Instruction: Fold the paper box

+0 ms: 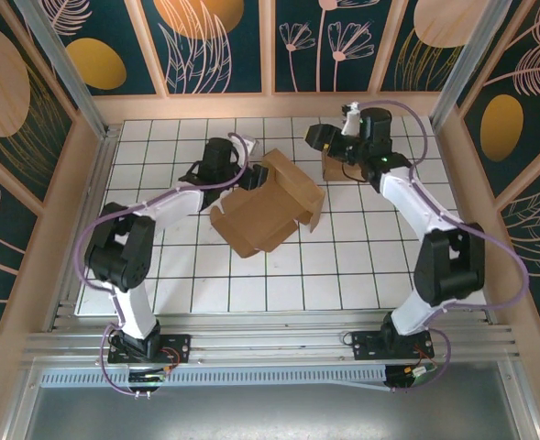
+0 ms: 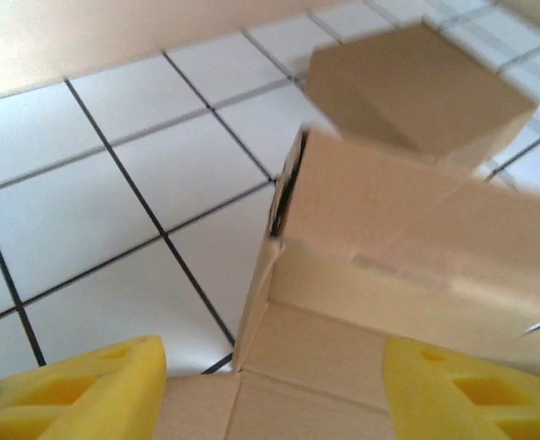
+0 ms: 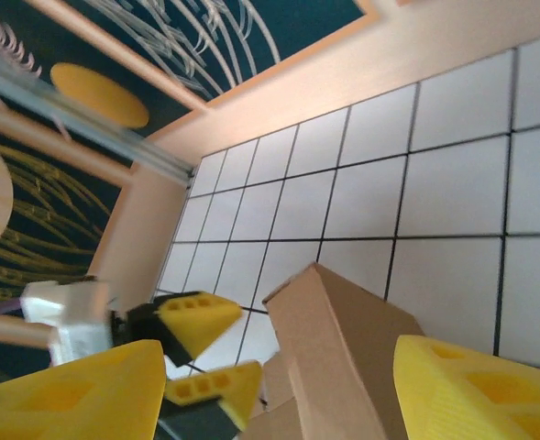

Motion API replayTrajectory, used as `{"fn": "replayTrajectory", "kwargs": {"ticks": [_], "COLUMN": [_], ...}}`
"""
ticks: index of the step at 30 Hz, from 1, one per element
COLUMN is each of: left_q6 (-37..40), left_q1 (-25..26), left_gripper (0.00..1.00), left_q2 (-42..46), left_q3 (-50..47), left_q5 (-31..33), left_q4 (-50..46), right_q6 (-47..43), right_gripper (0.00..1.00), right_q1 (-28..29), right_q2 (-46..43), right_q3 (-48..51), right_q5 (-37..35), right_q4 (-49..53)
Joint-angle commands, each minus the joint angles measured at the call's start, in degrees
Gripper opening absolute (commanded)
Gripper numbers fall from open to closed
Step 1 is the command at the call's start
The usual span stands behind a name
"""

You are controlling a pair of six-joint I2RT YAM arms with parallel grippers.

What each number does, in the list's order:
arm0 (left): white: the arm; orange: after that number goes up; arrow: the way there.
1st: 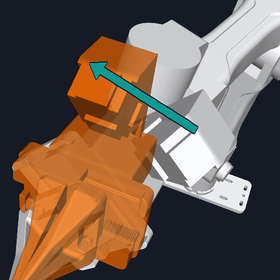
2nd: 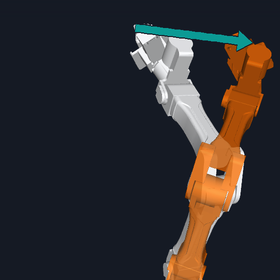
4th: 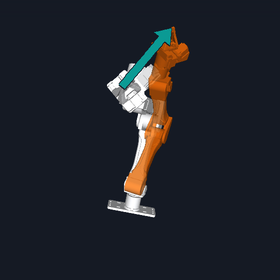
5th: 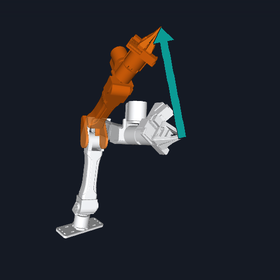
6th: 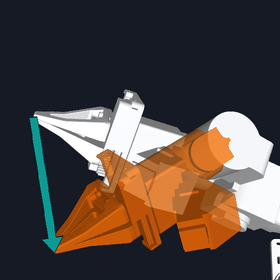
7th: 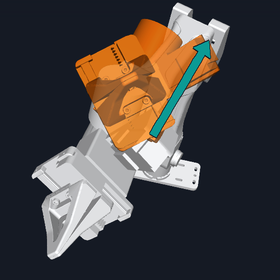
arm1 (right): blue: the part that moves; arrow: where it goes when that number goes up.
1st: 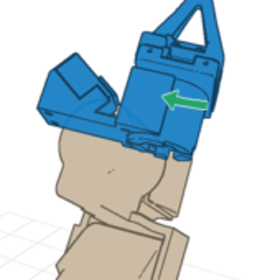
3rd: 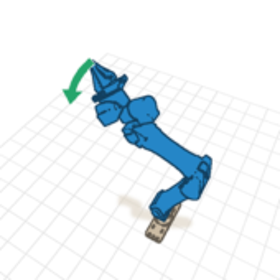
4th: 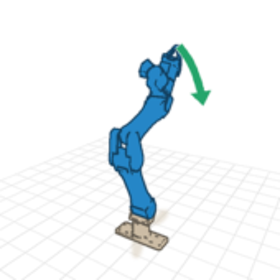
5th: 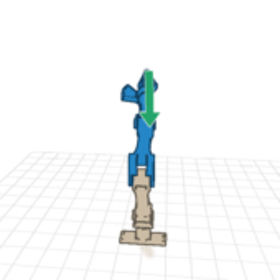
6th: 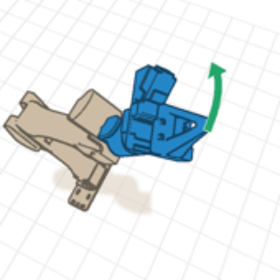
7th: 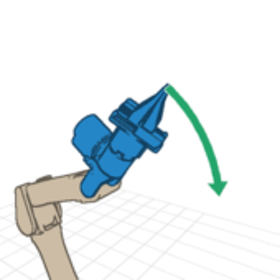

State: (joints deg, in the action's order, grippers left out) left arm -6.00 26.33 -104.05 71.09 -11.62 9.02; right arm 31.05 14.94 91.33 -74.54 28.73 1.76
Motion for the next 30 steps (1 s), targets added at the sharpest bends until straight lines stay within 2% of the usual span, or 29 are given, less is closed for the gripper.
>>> {"fn": "replayTrajectory", "kwargs": {"ticks": [1,3,5,8,11,16,21,27,30], "left_q6": [-15.19,-17.28,-16.17,-13.83,-13.69,-12.87,-9.47,-5.18,-4.37], "left_q1": [-0.22,-0.27,-0.31,-0.87,-2.42,-4.19,-4.53,-4.6,-4.59], "left_gripper": [0.68,0.69,0.71,0.72,0.74,0.78,0.79,0.79,0.74], "left_q2": [3.63,1.18,-1.81,-5.63,-9.04,-13.57,-16.64,-18.66,-19.06], "left_q3": [4.89,10.59,16.09,21.09,25.17,29.62,32.32,32.9,32.89], "left_q5": [2.0,-1.36,-4.25,-5.65,-8.18,-15.5,-16.42,-24.32,-26.86], "left_q4": [-7.67,-14.32,-19.54,-22.63,-24.13,-23.64,-25.83,-27.09,-26.71], "right_q6": [9.89,13.73,18.84,28.36,33.22,34.52,37.39,36.3,35.27], "right_gripper": [0.66,0.64,0.64,0.6,0.59,0.58,0.6,0.57,0.53], "right_q1": [3.09,6.76,11.3,15.79,17.75,17.8,17.84,17.66,17.5], "right_q2": [-8.73,-13.32,-15.65,-15.26,-12.59,-6.52,-1.98,0.81,1.6], "right_q3": [4.39,6.16,6.9,5.27,3.11,-0.76,-1.63,-0.46,0.12], "right_q5": [-6.83,-13.37,-20.0,-27.35,-33.56,-33.58,-34.49,-34.84,-36.11], "right_q4": [7.08,12.37,17.26,24.62,28.56,28.97,27.8,22.56,19.57]}}
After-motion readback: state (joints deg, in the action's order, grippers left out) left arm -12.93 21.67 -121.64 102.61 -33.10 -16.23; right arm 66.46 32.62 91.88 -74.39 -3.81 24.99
